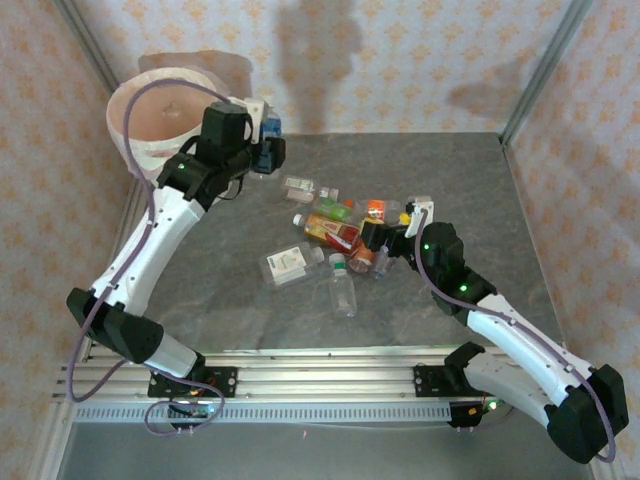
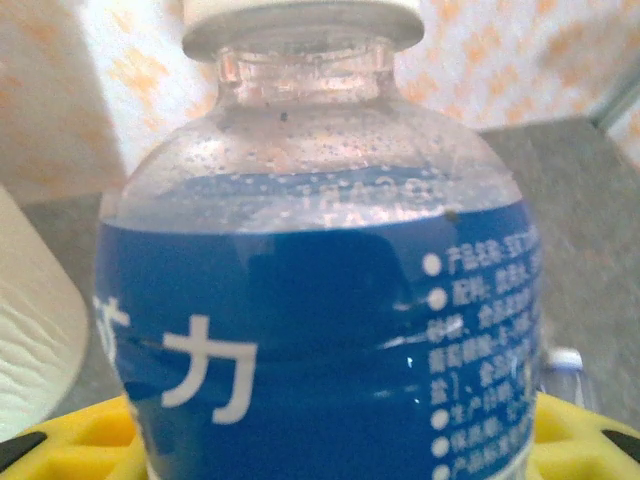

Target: Put the plastic bottles in the bin

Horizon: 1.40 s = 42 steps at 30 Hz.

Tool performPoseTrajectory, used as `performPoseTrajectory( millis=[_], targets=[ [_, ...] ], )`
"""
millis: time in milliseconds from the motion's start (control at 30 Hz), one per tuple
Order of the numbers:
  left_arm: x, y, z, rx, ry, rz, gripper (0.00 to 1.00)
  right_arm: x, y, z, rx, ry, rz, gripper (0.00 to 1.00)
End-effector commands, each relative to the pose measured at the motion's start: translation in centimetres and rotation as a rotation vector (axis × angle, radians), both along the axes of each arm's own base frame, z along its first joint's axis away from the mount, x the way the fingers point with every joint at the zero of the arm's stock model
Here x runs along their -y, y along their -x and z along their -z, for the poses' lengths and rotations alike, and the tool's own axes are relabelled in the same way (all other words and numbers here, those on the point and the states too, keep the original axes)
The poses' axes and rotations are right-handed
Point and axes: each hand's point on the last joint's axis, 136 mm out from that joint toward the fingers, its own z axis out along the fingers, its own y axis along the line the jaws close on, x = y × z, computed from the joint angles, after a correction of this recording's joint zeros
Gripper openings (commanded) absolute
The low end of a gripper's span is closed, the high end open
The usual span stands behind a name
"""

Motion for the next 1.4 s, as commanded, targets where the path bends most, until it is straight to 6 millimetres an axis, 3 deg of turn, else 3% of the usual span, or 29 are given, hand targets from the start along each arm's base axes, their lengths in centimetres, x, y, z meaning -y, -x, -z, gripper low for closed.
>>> performPoseTrajectory(
  millis=[0, 233, 500, 800, 1000, 1133, 1367],
  targets=[
    [-3.0, -0.2, -5.9, 0.187, -0.024, -0.150, 0.54, -0.2, -0.2, -2.3, 0.052, -0.031, 0.005, 0.99],
    [-10.2, -1.1, -10.9, 0.356, -0.066, -0.470, 0.54, 0.0, -0.2, -2.5, 0.056, -0.027, 0.013, 0.99],
    [-16.1, -4.3, -12.1, 0.368, -0.086, -0.597, 0.54, 0.1, -0.3, -2.5, 0.058, -0.022, 0.019, 0.99],
    [-20.5, -6.7, -8.9, 0.281, -0.149, -0.770, 0.53, 0.1, -0.4, -2.6, 0.057, -0.015, 0.022, 0.99],
    [-23.2, -9.5, -4.6, 0.156, -0.152, -0.790, 0.54, 0.6, -0.4, -2.6, 0.058, 0.004, 0.043, 0.99],
    [-24.0, -11.8, -1.2, 0.063, -0.160, -0.760, 0.54, 1.2, -0.6, -2.4, 0.057, 0.009, 0.078, 0.99],
    [-25.1, -13.7, 3.2, -0.082, -0.119, -0.742, 0.54, 1.7, -0.7, -1.9, 0.043, 0.012, 0.109, 0.99]
  ],
)
